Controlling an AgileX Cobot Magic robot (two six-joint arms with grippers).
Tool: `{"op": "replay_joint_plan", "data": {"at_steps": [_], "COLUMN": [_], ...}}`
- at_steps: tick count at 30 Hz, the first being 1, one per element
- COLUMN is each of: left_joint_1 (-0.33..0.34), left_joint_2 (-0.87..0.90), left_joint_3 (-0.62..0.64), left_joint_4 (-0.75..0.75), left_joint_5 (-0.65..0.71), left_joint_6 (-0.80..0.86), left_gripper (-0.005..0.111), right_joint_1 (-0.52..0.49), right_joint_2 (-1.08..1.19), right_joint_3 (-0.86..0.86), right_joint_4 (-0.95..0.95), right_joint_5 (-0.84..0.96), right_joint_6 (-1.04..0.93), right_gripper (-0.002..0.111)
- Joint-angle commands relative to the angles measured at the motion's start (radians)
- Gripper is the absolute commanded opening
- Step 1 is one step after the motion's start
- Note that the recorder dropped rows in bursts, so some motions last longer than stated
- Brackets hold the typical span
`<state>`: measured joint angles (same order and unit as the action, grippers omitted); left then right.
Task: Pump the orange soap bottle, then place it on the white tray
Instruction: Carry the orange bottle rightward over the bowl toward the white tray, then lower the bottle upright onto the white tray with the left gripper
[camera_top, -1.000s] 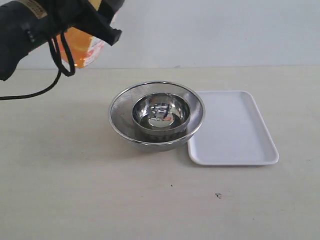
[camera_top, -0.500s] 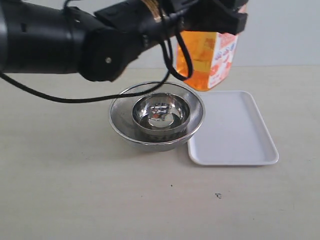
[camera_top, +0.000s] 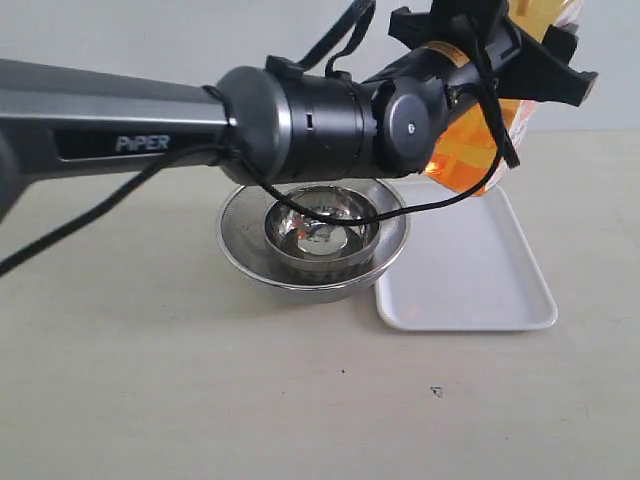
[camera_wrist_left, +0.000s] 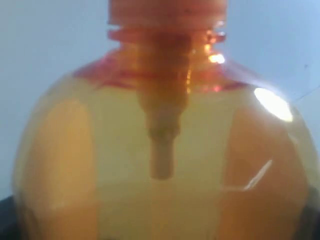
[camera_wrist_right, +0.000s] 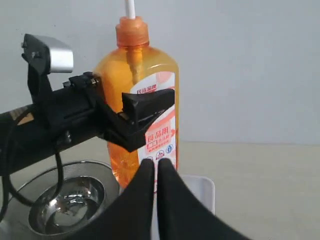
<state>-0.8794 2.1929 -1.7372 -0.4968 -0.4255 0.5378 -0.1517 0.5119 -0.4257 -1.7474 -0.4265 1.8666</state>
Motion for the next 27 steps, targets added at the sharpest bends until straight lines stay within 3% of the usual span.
{"op": "replay_joint_plan", "data": {"at_steps": [1, 10, 13, 27], "left_joint_1": [-0.003, -0.003, -0.001, 0.013], "left_joint_2": [0.073, 0.217, 0.221, 0.212], "left_joint_3": [-0.129, -0.205, -0.205, -0.205], "left_joint_4": [-0.203, -0.204, -0.201, -0.201], "left_joint_5": [-0.053, -0.051, -0.055, -0.034], "left_joint_6": [0.145, 0.092, -0.009, -0.065], "left_gripper": [0.005, 0.005, 0.005, 0.005], "right_joint_1": [-0.007, -0.007, -0.003, 0.023], "right_joint_2": [-0.006, -0.006, -0.006, -0.006], "right_joint_3": [0.027, 0.064, 0.064, 0.064], "right_joint_4": [0.003, 0.003, 0.003, 0.003], "right_joint_5": [0.031, 0.05, 0.057, 0.055], "right_joint_6": [0.007, 0.007, 0.005, 0.003], "right_gripper": [0.0, 0.0, 0.0, 0.0]}}
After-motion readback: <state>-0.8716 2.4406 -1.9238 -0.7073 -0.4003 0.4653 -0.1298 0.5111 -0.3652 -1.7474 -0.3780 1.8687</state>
